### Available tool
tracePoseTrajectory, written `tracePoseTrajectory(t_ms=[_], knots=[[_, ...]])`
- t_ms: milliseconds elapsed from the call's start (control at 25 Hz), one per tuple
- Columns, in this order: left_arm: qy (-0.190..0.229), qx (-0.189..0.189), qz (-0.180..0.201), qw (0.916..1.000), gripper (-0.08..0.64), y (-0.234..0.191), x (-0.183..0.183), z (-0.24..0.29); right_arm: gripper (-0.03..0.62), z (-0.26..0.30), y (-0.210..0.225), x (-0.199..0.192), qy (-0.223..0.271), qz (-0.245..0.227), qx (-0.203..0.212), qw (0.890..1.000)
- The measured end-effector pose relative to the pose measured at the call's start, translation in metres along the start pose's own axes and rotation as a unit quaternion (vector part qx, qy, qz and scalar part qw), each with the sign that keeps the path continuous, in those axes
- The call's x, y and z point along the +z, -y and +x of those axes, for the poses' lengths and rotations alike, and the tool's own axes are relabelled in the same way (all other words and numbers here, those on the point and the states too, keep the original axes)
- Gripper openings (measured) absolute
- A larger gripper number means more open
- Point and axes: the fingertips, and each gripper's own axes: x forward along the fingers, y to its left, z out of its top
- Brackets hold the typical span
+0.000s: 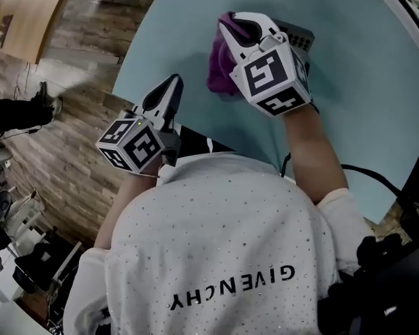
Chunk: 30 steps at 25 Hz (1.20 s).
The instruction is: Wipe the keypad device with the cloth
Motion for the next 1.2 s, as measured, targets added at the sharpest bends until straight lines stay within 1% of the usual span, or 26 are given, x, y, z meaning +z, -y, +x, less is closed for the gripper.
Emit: tracePoseTrajectory(t_ms=[80, 120, 320, 400, 720, 880, 1000, 1080, 1120, 1200], knots=[[0.000, -0.008, -0.003, 1.0000, 0.000, -0.004, -0.003, -0.004, 0.015, 0.000, 0.012, -0.010, -0.042, -0.035, -0.051, 0.997], [-0.002, -0.014, -0.004, 0.9999, 0.001, -0.006, -0.002, -0.004, 0.015, -0.001, 0.014, -0.015, -0.056, -0.048, -0.064, 0.995], [-0.013, -0.050, 0.004, 0.9986, 0.000, -0.018, 0.010, 0.004, 0.015, 0.004, -0.002, -0.032, -0.097, -0.058, -0.083, 0.990], [-0.020, -0.067, 0.009, 0.9975, 0.000, -0.024, 0.016, 0.007, 0.015, 0.005, -0.010, -0.038, -0.117, -0.050, -0.095, 0.987], [-0.044, -0.137, 0.035, 0.9889, 0.000, -0.030, 0.042, 0.024, 0.015, 0.003, -0.045, -0.065, -0.186, 0.018, -0.111, 0.976], [-0.052, -0.159, 0.046, 0.9849, 0.000, -0.029, 0.048, 0.025, 0.015, 0.001, -0.062, -0.082, -0.215, 0.066, -0.113, 0.968], [-0.063, -0.168, 0.052, 0.9824, 0.000, -0.033, 0.049, 0.027, 0.015, 0.001, -0.072, -0.093, -0.230, 0.102, -0.115, 0.961], [-0.073, -0.170, 0.052, 0.9814, 0.000, -0.038, 0.048, 0.027, 0.015, 0.002, -0.071, -0.089, -0.216, 0.140, -0.118, 0.959], [-0.075, -0.172, 0.050, 0.9810, 0.000, -0.039, 0.049, 0.027, 0.015, 0.001, -0.065, -0.082, -0.196, 0.167, -0.122, 0.959], [-0.069, -0.180, 0.044, 0.9803, 0.000, -0.039, 0.054, 0.027, 0.015, -0.007, -0.045, -0.056, -0.138, 0.220, -0.135, 0.956]])
